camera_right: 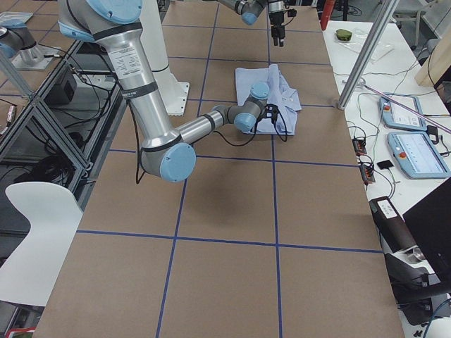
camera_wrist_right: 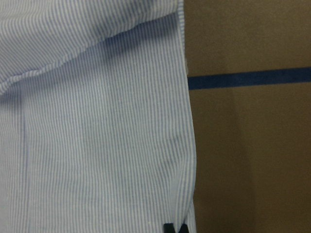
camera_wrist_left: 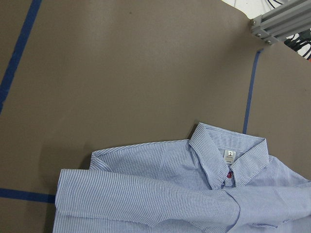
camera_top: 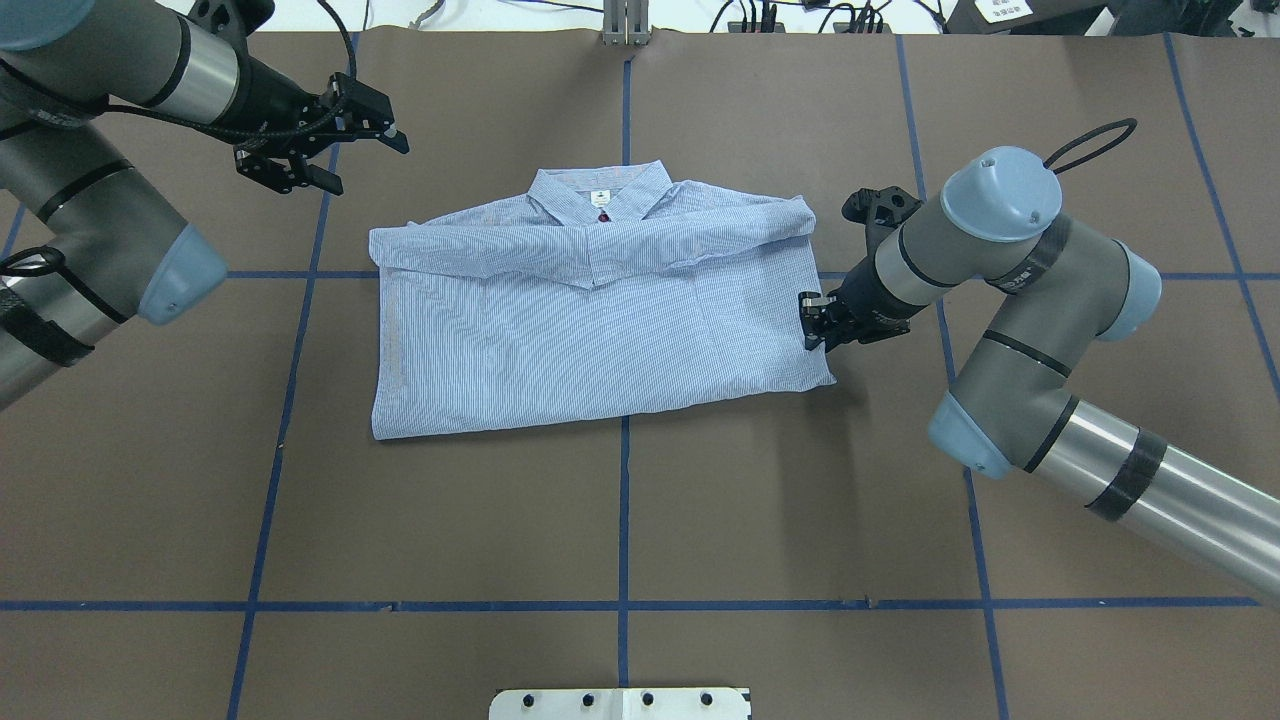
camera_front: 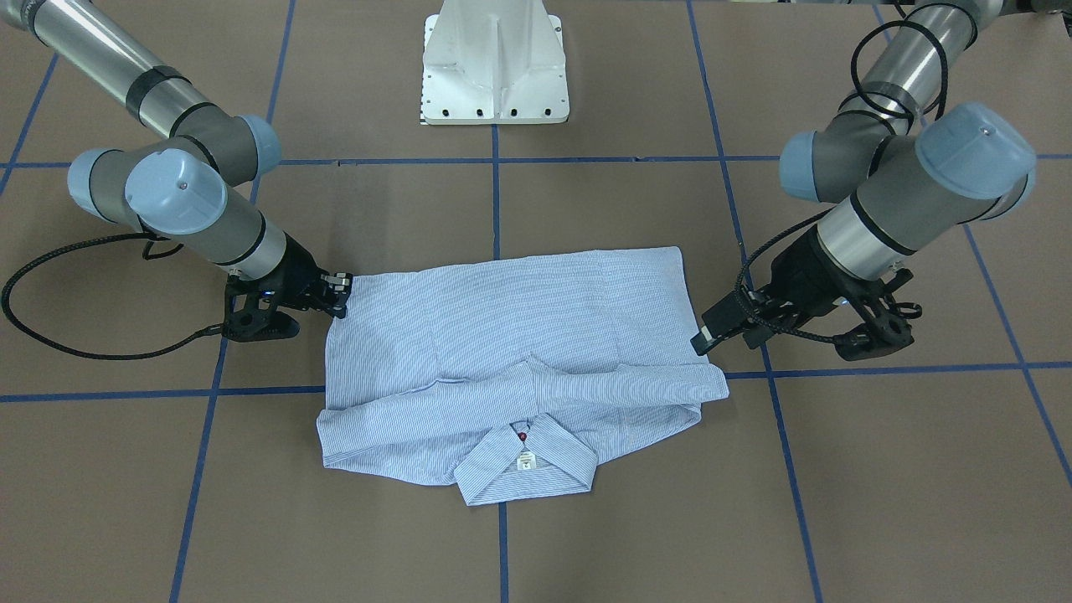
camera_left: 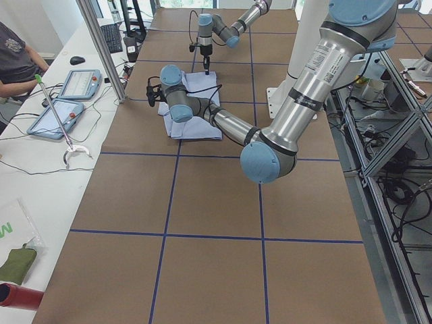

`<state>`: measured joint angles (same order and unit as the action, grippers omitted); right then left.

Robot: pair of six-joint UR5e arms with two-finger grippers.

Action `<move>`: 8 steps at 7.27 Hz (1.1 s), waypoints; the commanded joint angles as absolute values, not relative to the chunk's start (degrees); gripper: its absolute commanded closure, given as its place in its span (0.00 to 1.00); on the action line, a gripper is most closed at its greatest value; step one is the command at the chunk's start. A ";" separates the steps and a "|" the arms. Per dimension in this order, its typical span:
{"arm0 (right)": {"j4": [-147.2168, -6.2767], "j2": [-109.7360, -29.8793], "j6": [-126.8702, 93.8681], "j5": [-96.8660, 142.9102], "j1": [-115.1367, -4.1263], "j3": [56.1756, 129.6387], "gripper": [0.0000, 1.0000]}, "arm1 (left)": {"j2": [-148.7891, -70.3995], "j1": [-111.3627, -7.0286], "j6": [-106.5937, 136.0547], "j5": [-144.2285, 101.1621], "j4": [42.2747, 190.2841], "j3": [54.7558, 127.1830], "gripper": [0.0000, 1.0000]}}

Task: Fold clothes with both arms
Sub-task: 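Grip the shirt side edge with the right gripper and drag it toward the robot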

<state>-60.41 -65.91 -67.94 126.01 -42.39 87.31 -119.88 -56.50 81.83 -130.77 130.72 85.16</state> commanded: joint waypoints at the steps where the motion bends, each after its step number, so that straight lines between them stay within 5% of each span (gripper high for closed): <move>1: -60.12 -66.35 -67.94 127.61 -42.71 88.50 1.00 | -119.88 -56.60 81.83 -130.78 130.69 85.17 0.01; 8: -59.59 -80.75 -73.47 134.21 -37.54 106.59 1.00 | -119.71 -57.39 81.83 -130.87 127.36 88.07 0.01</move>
